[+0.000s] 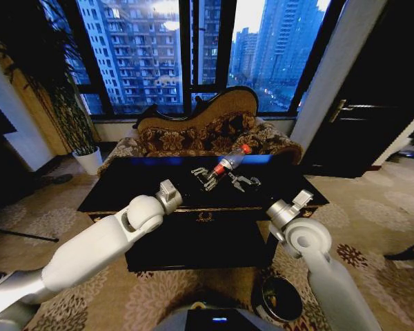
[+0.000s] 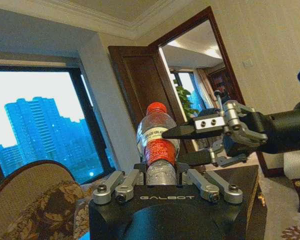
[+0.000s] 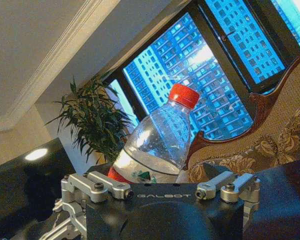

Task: Move to the front of the table and place the trash on the table into the trash bin.

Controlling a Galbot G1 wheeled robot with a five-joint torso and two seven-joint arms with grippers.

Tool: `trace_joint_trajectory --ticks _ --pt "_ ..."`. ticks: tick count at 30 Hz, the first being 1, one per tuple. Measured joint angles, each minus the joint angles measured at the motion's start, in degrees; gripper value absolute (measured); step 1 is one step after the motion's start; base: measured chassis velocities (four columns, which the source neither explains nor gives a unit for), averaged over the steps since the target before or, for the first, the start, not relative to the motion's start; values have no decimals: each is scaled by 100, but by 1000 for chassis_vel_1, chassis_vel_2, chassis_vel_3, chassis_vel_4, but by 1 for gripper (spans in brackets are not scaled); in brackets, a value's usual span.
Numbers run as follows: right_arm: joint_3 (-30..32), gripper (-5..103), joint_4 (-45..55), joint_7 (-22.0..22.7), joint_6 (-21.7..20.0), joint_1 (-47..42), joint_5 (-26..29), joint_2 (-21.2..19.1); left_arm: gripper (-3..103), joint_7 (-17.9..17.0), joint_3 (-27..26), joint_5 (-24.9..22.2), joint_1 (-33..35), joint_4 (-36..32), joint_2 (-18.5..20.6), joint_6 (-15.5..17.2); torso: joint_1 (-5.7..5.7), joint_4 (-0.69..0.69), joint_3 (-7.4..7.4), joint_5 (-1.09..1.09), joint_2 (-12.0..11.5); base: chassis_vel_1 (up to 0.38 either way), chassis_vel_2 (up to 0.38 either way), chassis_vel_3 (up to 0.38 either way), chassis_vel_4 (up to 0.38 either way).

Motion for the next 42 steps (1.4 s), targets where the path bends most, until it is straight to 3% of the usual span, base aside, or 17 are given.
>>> trace_joint_trajectory --ticks 25,27,29,31,42 --pt "-23 102 13 3 -18 -46 -52 -8 28 1 434 4 -75 -68 -49 10 0 0 0 0 0 0 0 0 0" --pt "-30 94 13 6 -18 -57 -62 -7 28 -6 442 1 -79 -68 -48 7 0 0 0 0 0 0 0 0 0" --pt "-32 94 13 8 -17 -68 -74 -5 28 -11 444 -3 -80 -68 -48 6 0 0 0 0 0 0 0 0 0" --pt "-45 79 5 9 -15 -89 -114 15 27 -15 457 -7 -80 -63 -53 5 0 0 0 0 0 0 0 0 0" --pt "-5 60 8 2 -14 -145 -160 39 27 -43 517 -7 -83 -35 -133 20 0 0 0 0 0 0 0 0 0"
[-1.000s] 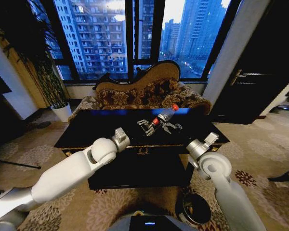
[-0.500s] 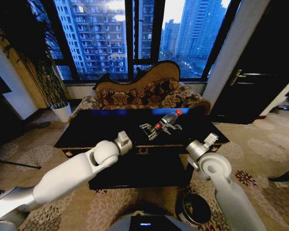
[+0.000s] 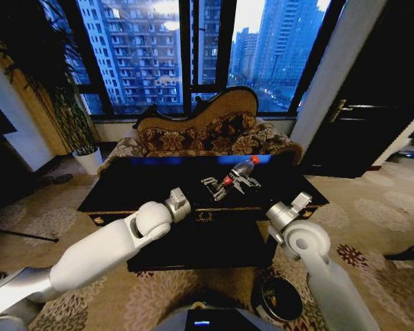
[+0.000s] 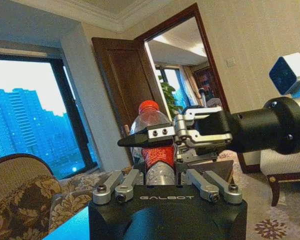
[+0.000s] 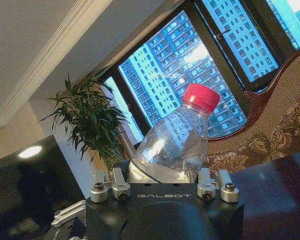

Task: Move to the front of the table and place the trash on the table into the trash bin.

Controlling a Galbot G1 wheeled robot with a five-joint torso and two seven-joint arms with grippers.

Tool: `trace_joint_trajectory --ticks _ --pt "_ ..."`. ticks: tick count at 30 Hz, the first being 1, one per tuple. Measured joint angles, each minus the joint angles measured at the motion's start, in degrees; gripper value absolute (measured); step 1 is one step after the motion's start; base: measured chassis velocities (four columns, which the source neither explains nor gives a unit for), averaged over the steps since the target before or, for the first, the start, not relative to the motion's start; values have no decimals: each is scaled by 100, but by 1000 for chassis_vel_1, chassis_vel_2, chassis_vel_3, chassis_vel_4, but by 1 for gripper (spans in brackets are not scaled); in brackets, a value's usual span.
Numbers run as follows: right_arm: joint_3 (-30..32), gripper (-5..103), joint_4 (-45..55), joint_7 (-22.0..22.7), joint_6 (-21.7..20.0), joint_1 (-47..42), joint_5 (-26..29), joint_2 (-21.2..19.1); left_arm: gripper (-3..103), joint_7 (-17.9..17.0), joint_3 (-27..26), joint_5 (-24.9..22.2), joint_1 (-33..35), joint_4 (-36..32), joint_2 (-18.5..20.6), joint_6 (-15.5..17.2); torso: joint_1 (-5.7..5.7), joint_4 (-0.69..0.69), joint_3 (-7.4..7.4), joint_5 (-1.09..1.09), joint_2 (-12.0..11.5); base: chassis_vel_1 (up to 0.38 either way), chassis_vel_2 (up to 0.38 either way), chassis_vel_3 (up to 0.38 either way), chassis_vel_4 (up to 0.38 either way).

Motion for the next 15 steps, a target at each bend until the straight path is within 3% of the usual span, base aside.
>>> trace_joint_trajectory --ticks 5,7,9,11,13,14,15 --pt "13 58 -4 -1 5 -8 -15 -1 31 -14 13 -4 17 -17 -7 15 0 0 0 0 0 0 0 0 0" --pt "9 53 -26 -1 19 -8 -32 11 47 -19 21 -7 29 -31 -5 27 0 0 0 0 0 0 0 0 0" --pt "-1 49 -31 -1 21 -6 -36 16 47 -18 14 -9 38 -44 4 31 0 0 0 0 0 0 0 0 0" --pt "-27 42 -41 -6 22 0 -37 20 59 -14 -11 -13 61 -71 21 57 0 0 0 0 0 0 0 0 0" --pt "-40 42 -53 -8 17 1 -41 23 64 -12 -45 -13 79 -89 37 65 0 0 0 0 0 0 0 0 0" --pt "-42 36 -60 -9 17 1 -42 27 70 0 -70 -14 103 -101 50 67 0 0 0 0 0 0 0 0 0" --pt "-42 36 -60 -9 17 1 -42 27 70 0 -70 -14 103 -101 50 67 0 0 0 0 0 0 0 0 0"
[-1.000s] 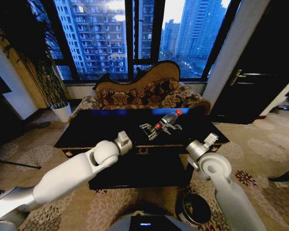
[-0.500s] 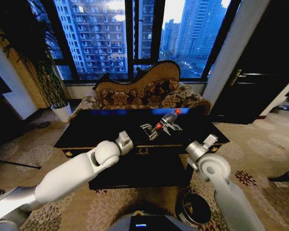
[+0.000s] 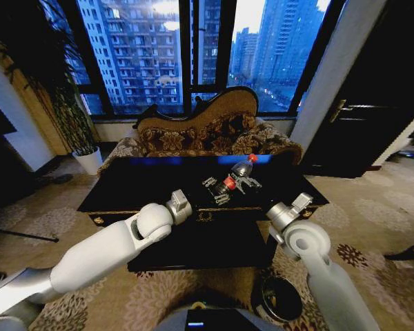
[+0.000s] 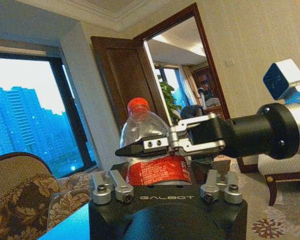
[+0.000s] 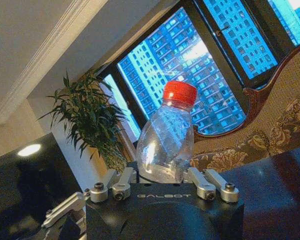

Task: Move to the front of the table and place the trash on the table into the trash bin.

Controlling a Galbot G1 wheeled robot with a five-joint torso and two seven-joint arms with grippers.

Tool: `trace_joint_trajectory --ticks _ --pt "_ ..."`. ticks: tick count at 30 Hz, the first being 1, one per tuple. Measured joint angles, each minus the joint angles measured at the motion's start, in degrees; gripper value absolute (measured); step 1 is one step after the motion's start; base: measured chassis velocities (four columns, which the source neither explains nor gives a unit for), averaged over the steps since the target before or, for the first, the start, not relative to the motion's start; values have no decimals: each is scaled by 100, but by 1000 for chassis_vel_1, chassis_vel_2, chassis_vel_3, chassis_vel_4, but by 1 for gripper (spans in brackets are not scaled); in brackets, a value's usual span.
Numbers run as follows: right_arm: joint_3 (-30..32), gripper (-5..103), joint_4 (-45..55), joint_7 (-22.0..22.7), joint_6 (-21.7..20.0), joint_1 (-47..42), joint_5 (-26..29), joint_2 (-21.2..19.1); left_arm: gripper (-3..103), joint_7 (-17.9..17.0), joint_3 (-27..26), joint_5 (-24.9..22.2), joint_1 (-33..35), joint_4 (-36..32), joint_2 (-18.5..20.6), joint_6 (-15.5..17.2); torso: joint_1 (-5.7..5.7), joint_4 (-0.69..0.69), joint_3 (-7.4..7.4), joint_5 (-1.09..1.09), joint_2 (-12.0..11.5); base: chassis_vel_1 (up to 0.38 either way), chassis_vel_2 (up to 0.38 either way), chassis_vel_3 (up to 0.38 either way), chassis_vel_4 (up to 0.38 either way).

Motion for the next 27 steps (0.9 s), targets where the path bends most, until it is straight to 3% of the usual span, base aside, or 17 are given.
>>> trace_joint_trajectory --ticks 2,3,10,19,22,23,26,27 --pt "0 30 -4 -1 0 -5 -8 8 81 11 -35 0 39 -28 25 18 0 0 0 0 0 0 0 0 0" --pt "16 29 -6 -1 6 -13 -20 19 96 10 -105 1 105 -92 71 31 0 0 0 0 0 0 0 0 0" --pt "118 29 -57 -1 51 56 -23 17 100 -93 -404 -39 253 -187 105 37 0 0 0 0 0 0 0 0 0" --pt "237 29 -279 -2 303 211 -222 -1 100 -521 -1670 -250 852 -253 61 285 0 0 0 0 0 0 0 0 0" --pt "338 29 -469 -1 374 275 -456 -17 100 -1271 -2507 -530 1189 -122 79 692 0 0 0 -1 0 0 0 0 0" --pt "338 29 -469 -1 374 275 -456 -17 100 -1271 -2507 -530 1189 -122 79 692 0 0 0 -1 0 0 0 0 0" --pt "360 29 -671 -1 429 284 -1082 7 100 -1825 -3168 -618 1385 104 125 976 0 0 0 -1 0 0 0 0 0" --pt "360 29 -671 -1 429 284 -1082 7 100 -1825 -3168 -618 1385 104 125 976 0 0 0 -1 0 0 0 0 0"
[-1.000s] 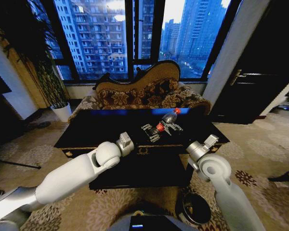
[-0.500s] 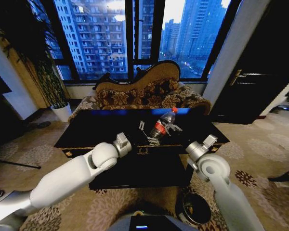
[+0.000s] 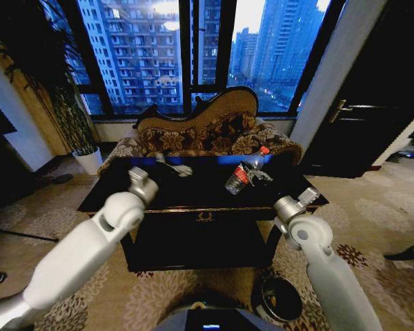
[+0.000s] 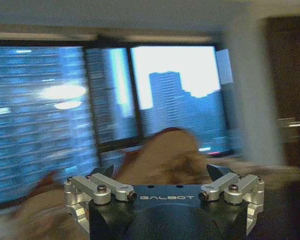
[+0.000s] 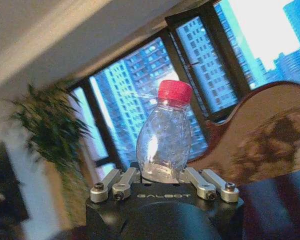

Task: Move to the front of the table and place the trash on the table into the trash bin.

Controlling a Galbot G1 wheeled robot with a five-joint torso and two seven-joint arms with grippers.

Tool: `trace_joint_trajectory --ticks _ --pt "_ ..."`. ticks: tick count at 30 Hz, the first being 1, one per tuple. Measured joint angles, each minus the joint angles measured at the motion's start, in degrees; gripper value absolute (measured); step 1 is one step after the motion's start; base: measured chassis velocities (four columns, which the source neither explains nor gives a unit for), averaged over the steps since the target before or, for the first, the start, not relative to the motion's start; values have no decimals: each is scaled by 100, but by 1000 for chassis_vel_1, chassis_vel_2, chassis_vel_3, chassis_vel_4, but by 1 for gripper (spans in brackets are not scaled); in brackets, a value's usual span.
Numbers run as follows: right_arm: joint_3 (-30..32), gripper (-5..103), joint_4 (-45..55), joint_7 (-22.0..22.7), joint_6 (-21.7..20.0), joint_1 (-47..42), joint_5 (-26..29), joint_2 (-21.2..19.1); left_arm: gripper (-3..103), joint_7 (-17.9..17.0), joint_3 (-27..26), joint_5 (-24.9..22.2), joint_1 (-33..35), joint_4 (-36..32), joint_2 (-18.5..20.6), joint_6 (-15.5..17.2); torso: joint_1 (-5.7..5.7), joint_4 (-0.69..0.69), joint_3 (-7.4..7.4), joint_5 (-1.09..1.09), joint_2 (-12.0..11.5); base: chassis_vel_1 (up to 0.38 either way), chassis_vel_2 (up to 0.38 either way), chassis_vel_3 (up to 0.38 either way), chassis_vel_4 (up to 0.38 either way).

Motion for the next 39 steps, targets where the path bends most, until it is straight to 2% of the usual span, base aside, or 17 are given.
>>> trace_joint_trajectory --ticks 1,4,5,7,8,12,13,16,17,18,21,22,24,28,39 --pt "0 29 -75 0 21 -6 -333 18 100 -190 -222 -26 84 70 1 87 0 0 0 0 0 0 0 0 0" --pt "35 29 -272 1 35 -30 -1132 57 100 -363 -867 -44 415 264 -48 259 0 0 0 1 0 0 0 0 0" --pt "35 29 -272 1 35 -30 -1132 57 100 -363 -867 -44 415 264 -48 259 0 0 0 1 0 0 0 0 0" --pt "136 29 -377 1 41 -58 -1460 63 100 -319 -1385 -28 747 440 -84 284 0 -1 0 0 0 0 0 0 0" --pt "136 29 -377 1 41 -58 -1460 63 100 -319 -1385 -28 747 440 -84 284 0 -1 0 0 0 0 0 0 0" --pt "347 29 -515 2 58 -80 -1596 62 100 38 -2255 -3 1447 699 -61 262 0 -1 0 -1 0 0 0 0 0" --pt "347 29 -515 2 58 -80 -1596 62 100 38 -2255 -3 1447 699 -61 262 0 -1 0 -1 0 0 0 0 0" --pt "408 29 -629 3 89 -66 -1712 69 100 511 -2748 -5 2004 795 80 125 0 1 0 0 0 0 0 0 0" --pt "430 29 -696 3 97 -58 -1831 86 100 823 -3036 -4 2318 844 156 58 0 1 0 0 0 0 0 0 0" --pt "430 29 -696 3 97 -58 -1831 86 100 823 -3036 -4 2318 844 156 58 0 1 0 0 0 0 0 0 0" --pt "499 29 -858 4 112 -78 -2246 157 100 1200 -3587 34 2768 993 193 -68 0 0 0 0 0 0 0 0 0" --pt "499 29 -858 4 112 -78 -2246 157 100 1200 -3587 34 2768 993 193 -68 0 0 0 0 0 0 0 0 0" --pt "564 29 -929 5 113 -123 -2578 218 100 1344 -3802 77 2935 1197 161 -472 0 0 0 1 0 0 0 0 0" --pt "619 29 -937 6 116 -148 -2706 252 100 1382 -3996 -6 2992 1297 101 -692 0 -2 0 0 0 0 0 0 0" --pt "612 29 -880 8 118 -208 -2774 284 100 1383 -4140 -65 3152 1278 178 -720 0 0 0 1 0 0 0 0 0"
